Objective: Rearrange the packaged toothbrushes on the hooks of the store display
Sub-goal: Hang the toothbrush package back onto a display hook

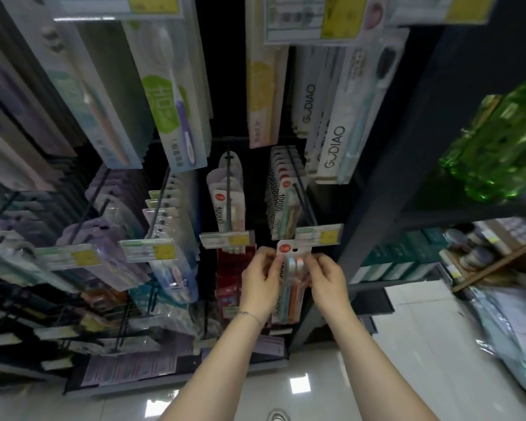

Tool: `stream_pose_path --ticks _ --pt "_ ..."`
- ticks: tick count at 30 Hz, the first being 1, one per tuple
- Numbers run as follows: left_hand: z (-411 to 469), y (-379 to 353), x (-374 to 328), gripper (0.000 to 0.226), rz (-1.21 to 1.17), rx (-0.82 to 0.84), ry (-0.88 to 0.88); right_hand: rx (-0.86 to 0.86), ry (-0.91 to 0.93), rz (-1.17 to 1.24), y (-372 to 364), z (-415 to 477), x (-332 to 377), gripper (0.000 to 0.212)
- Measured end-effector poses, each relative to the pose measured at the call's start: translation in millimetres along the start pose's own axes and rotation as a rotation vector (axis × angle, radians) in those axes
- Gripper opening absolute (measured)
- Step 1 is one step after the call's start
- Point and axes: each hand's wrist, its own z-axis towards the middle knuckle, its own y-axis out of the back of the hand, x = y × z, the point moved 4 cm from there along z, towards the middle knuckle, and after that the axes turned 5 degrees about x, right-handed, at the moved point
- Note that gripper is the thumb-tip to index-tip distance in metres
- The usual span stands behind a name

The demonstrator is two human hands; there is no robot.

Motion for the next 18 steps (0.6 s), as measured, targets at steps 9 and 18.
stream_pose_path --ticks 9,18 --pt "26.6 -20.9 -25.8 0.01 -0.054 0.037 -0.028 -0.248 0.005 0.138 15.9 14.7 12.4 0.025" --pt "27.0 -23.6 -28.5 0.007 -0.086 0.006 -0.071 -0.256 0.016 0.191 17.0 16.4 25.4 0.026"
